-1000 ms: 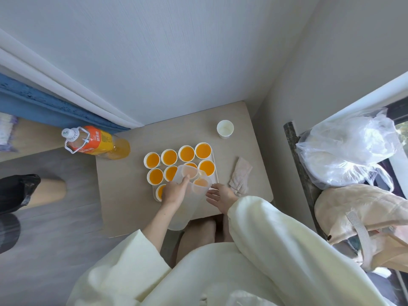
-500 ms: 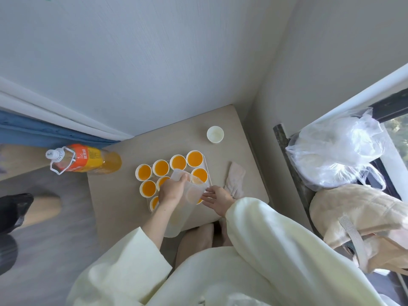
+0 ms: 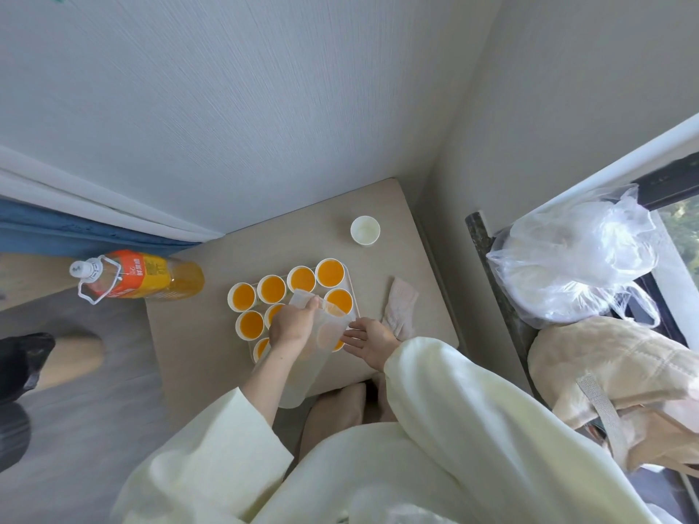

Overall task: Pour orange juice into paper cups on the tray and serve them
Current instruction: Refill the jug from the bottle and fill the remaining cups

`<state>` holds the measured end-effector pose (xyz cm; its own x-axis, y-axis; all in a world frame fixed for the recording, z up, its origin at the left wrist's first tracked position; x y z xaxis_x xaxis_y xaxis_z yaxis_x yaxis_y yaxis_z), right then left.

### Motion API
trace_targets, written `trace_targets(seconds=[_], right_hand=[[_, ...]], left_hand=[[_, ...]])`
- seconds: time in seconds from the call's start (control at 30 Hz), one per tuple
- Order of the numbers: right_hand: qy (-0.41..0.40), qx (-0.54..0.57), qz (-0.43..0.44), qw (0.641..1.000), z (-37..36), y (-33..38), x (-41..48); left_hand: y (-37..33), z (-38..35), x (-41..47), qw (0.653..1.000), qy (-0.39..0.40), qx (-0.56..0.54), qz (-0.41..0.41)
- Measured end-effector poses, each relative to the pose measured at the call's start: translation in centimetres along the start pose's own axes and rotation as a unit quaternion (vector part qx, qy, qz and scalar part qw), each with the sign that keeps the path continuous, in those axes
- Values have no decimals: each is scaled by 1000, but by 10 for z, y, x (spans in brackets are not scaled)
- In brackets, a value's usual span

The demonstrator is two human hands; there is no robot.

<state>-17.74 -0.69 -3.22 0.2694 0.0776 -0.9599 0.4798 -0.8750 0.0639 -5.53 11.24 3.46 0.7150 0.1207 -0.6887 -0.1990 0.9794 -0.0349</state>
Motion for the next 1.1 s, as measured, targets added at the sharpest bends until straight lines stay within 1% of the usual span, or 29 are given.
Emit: trace_targets(seconds=[0.63, 1.1], right_hand=[[4, -8, -10, 1000, -4, 1, -1], [5, -11, -8, 1000, -6, 2, -3]], left_hand=[[-2, 1, 5, 1000, -1, 3, 8], [1, 2, -4, 1000, -1, -20, 14]])
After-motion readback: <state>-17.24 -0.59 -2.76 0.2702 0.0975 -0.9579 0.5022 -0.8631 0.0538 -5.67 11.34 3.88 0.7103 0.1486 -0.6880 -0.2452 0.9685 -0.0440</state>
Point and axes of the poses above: each hand's wrist, its own x-axis towards the middle knuckle, its own z-axis out of the back of the hand, y = z × x, the point moved 7 cm from there along x, towards the middle knuckle, and after that the axes turned 13 degrees about x, right-handed, at the moved point
